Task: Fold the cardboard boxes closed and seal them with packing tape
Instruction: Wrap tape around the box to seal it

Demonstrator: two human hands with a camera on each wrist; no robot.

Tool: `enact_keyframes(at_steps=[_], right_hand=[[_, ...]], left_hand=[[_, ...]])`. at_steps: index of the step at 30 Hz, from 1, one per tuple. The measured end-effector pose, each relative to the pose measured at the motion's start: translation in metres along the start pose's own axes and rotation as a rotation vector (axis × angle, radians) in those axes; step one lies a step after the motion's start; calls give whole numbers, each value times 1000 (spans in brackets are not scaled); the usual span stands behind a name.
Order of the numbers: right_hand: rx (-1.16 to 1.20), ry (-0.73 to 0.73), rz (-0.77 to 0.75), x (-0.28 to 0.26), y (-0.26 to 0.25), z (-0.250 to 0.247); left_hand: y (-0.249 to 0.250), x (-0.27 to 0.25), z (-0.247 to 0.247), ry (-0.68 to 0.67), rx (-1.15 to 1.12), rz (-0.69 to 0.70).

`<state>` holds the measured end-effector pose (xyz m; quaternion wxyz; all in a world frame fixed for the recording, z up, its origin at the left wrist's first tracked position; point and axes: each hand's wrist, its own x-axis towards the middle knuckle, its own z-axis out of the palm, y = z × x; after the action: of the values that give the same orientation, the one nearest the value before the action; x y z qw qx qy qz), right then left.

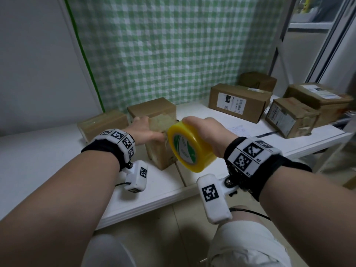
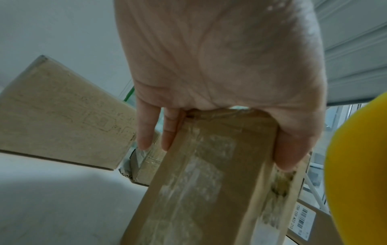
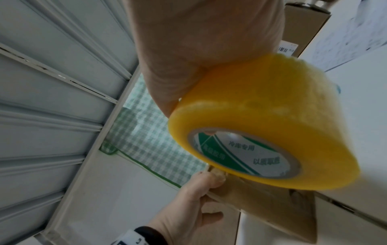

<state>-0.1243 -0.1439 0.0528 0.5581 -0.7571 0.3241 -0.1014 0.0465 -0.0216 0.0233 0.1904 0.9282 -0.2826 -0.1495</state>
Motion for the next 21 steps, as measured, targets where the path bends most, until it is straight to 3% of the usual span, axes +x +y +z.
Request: enact_keyframes(at_steps=[14,21], right_hand=[[-16,-56,33,3,23,4],[86,-12,-97,0,-8,-1]], left_hand=[[-3,-4,3,24,-93,7],[-20,-16,1,-40,-581,-80]])
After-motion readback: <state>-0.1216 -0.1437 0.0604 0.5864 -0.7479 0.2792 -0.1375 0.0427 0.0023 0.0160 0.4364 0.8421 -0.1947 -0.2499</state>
